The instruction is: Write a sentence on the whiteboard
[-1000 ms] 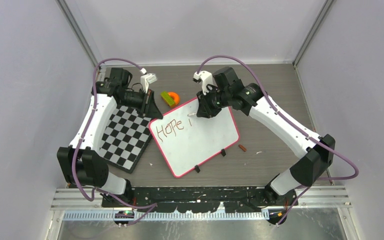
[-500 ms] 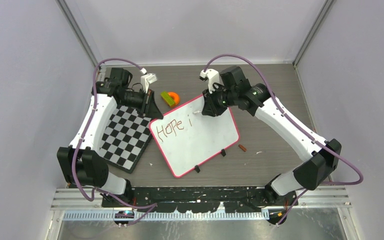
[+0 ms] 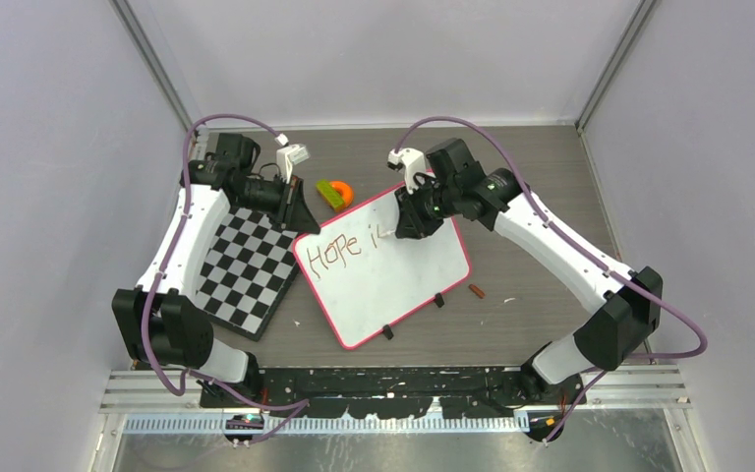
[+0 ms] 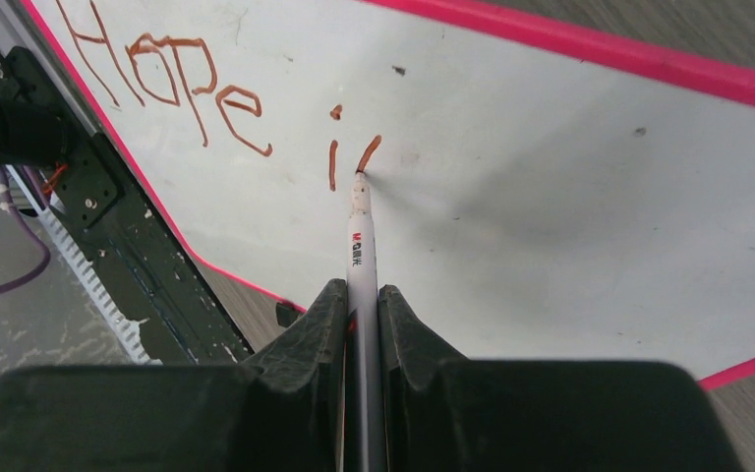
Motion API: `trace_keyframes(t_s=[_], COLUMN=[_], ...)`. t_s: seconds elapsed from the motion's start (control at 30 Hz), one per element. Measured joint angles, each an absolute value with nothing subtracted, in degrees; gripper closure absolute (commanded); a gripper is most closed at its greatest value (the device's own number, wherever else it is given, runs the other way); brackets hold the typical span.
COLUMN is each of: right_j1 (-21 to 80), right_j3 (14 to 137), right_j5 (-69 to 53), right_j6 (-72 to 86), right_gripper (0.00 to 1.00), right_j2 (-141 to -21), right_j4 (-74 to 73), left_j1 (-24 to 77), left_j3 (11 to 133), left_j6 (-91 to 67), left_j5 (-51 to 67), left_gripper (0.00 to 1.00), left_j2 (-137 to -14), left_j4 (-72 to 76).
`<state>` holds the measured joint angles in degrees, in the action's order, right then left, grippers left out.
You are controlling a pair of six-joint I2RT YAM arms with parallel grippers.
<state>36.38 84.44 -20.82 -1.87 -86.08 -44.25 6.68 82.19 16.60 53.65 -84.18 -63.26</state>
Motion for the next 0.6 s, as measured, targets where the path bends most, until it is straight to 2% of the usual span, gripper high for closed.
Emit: trace_keyframes(t_s=[0.33,0.6], right_j1=[36.5,36.5], right_j3=[82.3,85.6], right_j5=[-21.3,-20.0], right_j6=[-1.9,-1.9], right_gripper=[1.00,1.00], right_j2=[-85.5,-86.1], right_j4=[-45.1,-44.8], left_j1=[6.7,6.7], left_j3=[82.2,82.2], left_j6=[16.7,16.7], left_j5=[53.6,53.6], left_gripper=[1.00,1.00], left_j2=[-84.2,-84.2], left_j4=[-63.3,-63.3])
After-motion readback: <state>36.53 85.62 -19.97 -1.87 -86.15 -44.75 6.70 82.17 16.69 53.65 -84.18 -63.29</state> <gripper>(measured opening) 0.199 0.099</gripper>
